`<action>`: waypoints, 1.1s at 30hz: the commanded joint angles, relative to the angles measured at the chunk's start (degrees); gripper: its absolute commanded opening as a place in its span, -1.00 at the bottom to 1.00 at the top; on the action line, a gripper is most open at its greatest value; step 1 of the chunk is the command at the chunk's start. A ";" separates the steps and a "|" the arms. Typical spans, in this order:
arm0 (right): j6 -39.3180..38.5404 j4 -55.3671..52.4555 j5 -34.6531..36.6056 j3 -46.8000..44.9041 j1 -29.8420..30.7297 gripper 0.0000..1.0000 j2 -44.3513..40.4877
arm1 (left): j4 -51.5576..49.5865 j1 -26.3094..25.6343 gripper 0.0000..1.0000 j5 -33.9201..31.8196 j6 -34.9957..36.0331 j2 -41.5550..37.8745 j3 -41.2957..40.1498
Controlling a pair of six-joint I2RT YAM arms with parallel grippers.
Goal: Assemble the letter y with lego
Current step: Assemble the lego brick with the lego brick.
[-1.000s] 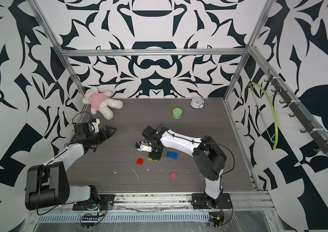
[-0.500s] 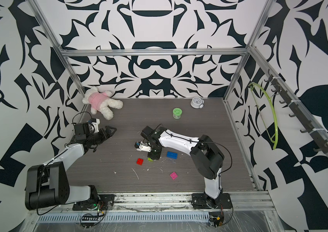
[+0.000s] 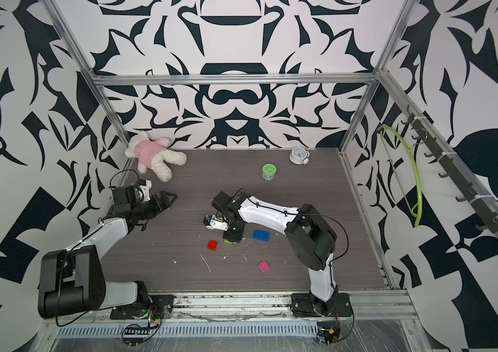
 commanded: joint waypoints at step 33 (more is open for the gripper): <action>-8.22 -9.83 3.51 3.80 2.52 -1.00 8.89 | 0.27 0.31 0.89 1.15 0.21 0.18 -0.80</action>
